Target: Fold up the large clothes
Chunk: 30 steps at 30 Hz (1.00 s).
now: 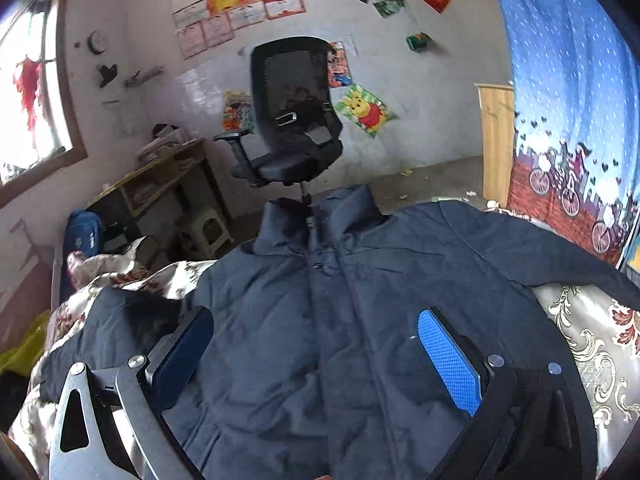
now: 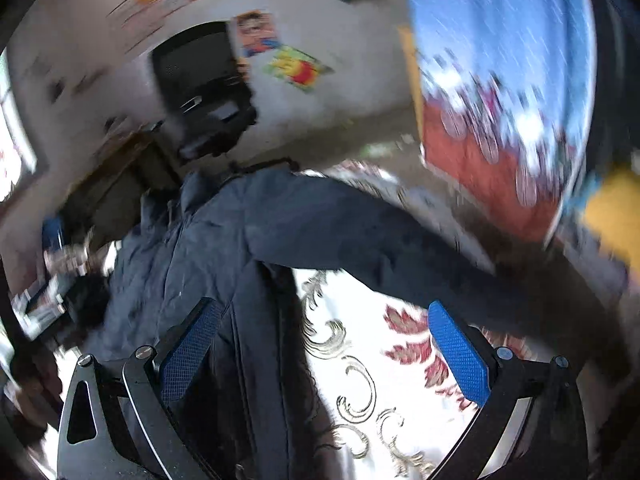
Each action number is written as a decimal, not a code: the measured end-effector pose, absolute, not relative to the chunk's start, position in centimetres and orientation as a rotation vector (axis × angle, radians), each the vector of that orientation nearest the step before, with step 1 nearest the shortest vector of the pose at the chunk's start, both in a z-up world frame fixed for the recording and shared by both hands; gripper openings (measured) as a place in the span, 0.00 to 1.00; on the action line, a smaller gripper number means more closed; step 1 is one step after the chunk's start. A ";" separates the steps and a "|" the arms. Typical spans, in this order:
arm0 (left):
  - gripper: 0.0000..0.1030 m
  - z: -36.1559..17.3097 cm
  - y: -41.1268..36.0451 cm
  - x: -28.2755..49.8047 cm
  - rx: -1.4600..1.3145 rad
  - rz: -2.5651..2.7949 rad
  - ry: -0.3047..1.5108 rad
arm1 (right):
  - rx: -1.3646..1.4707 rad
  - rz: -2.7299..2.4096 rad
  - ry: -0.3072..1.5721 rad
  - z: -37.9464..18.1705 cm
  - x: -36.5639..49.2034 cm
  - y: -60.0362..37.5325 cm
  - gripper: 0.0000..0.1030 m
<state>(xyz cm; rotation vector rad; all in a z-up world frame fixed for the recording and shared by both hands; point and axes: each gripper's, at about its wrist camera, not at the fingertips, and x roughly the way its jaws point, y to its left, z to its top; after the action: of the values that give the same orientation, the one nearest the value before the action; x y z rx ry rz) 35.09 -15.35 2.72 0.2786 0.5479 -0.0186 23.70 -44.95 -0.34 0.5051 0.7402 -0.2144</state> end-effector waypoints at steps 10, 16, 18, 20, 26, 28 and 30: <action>1.00 0.6 -22.0 39.1 0.381 -0.076 0.606 | 0.797 -0.319 0.679 -7.7 22.4 -49.6 0.99; 1.00 -1.8 -25.4 41.5 0.425 -0.109 0.647 | 0.997 -0.401 0.626 -11.2 22.7 -52.0 0.99; 1.00 -2.9 -26.2 42.3 0.404 -0.126 0.674 | 1.013 -0.421 0.606 -11.7 22.8 -52.4 0.99; 1.00 -4.0 -26.8 43.1 0.363 -0.150 0.696 | 1.033 -0.443 0.593 -12.2 23.4 -53.0 0.99; 1.00 -6.9 -29.4 45.2 0.224 -0.242 0.727 | 1.113 -0.513 0.598 -13.5 24.4 -55.2 0.75; 1.00 -8.4 -30.4 46.0 0.236 -0.232 0.778 | 1.114 -0.541 0.629 -14.1 24.7 -55.8 0.61; 1.00 -9.9 -31.0 46.6 0.270 -0.221 0.823 | 1.111 -0.564 0.641 -14.5 24.8 -56.5 0.47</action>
<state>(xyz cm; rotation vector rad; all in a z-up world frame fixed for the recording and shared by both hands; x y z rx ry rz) 46.59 -31.02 -9.93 0.2696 0.8226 -0.2205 24.81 -56.51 -14.47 1.1106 0.6407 -0.5639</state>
